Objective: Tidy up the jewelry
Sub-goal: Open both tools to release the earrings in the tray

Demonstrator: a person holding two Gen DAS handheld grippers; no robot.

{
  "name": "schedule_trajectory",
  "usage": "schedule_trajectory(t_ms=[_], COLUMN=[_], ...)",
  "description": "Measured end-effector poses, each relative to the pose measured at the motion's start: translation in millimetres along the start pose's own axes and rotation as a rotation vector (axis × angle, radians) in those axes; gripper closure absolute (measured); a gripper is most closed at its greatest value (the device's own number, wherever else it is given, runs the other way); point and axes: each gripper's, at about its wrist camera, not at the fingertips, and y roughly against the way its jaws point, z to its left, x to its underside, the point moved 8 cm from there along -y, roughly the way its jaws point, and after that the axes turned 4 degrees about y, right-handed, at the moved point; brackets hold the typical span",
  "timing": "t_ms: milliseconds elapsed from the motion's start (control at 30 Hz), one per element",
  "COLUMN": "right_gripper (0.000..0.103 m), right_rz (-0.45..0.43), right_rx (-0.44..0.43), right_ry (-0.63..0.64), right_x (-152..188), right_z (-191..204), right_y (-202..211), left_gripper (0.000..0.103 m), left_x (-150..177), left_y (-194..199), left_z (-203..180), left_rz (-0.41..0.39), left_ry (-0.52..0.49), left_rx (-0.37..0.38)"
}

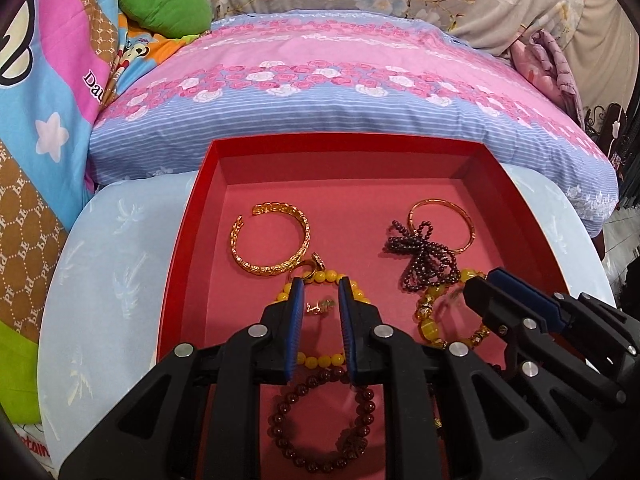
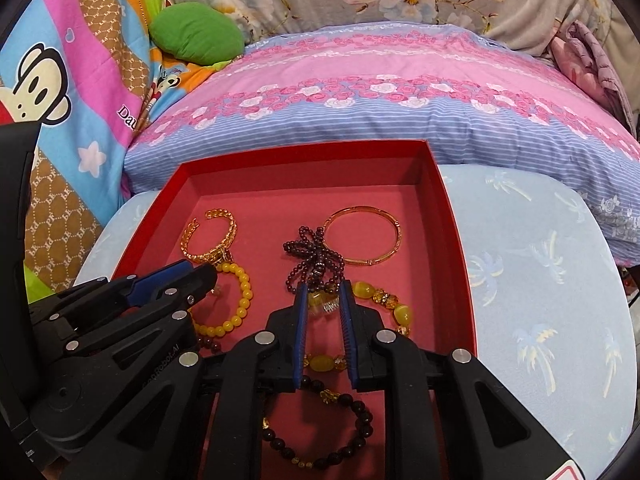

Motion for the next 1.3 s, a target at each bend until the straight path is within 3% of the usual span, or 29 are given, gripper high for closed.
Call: schedule_trajectory(t_ms=[133,467,767,833,1000,1300], right_gripper=[0.085,0.085,0.085,0.084,0.070,0.054], right_rz=[0.002,-0.016,-0.047,-0.053,-0.064,-0.058], right_rx=[-0.004,0.011,0.039,0.046,0.062,0.076], right_ry=[-0.010,-0.019,-0.012,-0.007,-0.023,-0.019], right_x=[2,8,21,26,41,66], right_z=[0,-2,1,2,-1,0], right_y=[0,23,72,81,104,127], left_gripper=[0.070,0.058,0.049,0.042,0.035,0.022], left_x=[0,2,16,21,37,64], left_y=[-1,21,72,82,103,126], left_z=[2,-2,-9,-8,-4,5], left_rz=[-0.002,-0.030,-0.095,-0.103,-0.106,-0.102], left_ry=[0.007,0.009,-0.007,-0.004,0.023,0.048], left_rx=[-0.024,-0.037,-0.082,-0.101,-0.117,-0.144])
